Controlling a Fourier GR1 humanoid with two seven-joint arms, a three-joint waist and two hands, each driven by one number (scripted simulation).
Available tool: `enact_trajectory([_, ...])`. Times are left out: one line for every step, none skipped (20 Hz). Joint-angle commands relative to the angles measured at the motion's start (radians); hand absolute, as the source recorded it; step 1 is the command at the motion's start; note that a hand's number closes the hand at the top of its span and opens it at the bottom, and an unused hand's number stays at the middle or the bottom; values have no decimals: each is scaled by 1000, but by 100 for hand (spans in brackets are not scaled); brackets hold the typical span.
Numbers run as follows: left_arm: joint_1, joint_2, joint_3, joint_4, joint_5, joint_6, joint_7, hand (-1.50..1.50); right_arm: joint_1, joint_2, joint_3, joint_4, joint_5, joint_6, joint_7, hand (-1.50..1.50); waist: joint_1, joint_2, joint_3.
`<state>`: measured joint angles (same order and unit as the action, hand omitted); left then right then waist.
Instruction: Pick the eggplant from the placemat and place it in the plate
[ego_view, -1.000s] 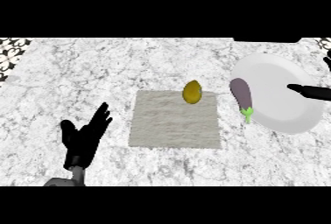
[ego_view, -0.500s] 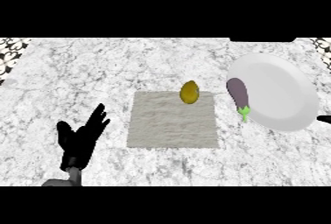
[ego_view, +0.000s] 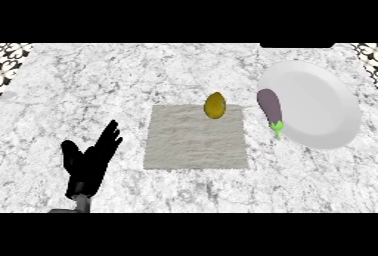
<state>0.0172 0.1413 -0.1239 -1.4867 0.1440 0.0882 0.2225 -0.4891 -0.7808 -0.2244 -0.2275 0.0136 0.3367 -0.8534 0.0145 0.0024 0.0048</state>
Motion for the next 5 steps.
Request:
enact_trajectory([0,-18,1,67,-11,-8,-24,0,4,-26,10,23,24,78,-67,-150,2,5,-2])
enact_trajectory([26,-6,29,111,0,-28,-82,0,72,-7,4,-15,8,62,-104,-150,-10,1,-4])
enact_trajectory([2,1,10,49,-13,-14,-9,0,55,-26,-5,36,14,74,-129,-150,3,5,-1])
enact_trajectory([55,10,25,45,12,-45,-47,0,62,-10,-5,13,7,66,-112,-150,-1,2,-3])
enact_trajectory([19,-17,3,63,-22,-10,-22,0,60,-21,5,-18,15,65,-89,-150,-7,0,-3])
